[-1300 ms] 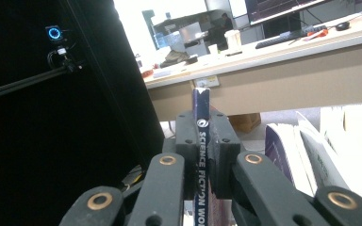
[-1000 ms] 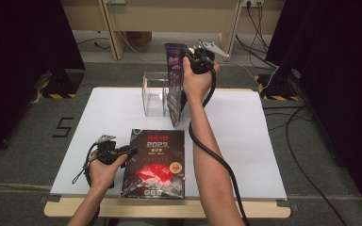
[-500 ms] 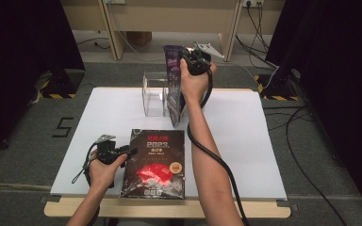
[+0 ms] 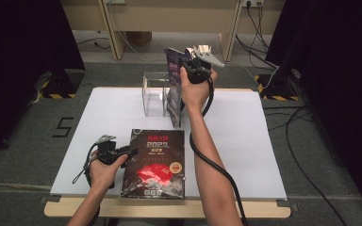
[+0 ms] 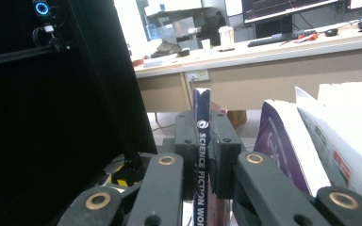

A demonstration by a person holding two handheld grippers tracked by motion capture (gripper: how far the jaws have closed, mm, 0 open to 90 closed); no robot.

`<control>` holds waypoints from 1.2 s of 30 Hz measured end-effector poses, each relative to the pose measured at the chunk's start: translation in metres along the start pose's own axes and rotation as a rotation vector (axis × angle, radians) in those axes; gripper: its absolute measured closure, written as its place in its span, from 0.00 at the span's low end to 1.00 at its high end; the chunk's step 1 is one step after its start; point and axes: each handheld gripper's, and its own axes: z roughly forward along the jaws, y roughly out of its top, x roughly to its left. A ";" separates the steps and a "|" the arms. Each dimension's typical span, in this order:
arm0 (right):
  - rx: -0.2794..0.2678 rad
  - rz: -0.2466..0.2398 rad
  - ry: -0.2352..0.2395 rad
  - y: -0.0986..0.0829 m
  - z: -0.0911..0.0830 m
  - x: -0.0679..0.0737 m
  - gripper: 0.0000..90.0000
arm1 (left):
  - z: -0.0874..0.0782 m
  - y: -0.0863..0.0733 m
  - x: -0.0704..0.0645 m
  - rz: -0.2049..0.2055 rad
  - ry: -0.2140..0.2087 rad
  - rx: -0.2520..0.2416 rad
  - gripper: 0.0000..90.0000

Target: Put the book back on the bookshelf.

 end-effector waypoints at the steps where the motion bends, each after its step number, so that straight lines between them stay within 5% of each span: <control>1: -0.001 -0.001 -0.002 -0.001 -0.003 0.000 0.94 | 0.000 0.000 0.000 0.001 0.001 0.000 0.58; 21: 0.019 -0.022 -0.003 -0.039 -0.074 0.006 0.93 | 0.003 -0.002 -0.005 0.011 -0.011 0.014 0.58; 36: 0.071 -0.043 -0.043 -0.051 -0.094 0.002 0.88 | 0.003 -0.003 -0.007 0.013 -0.017 0.020 0.58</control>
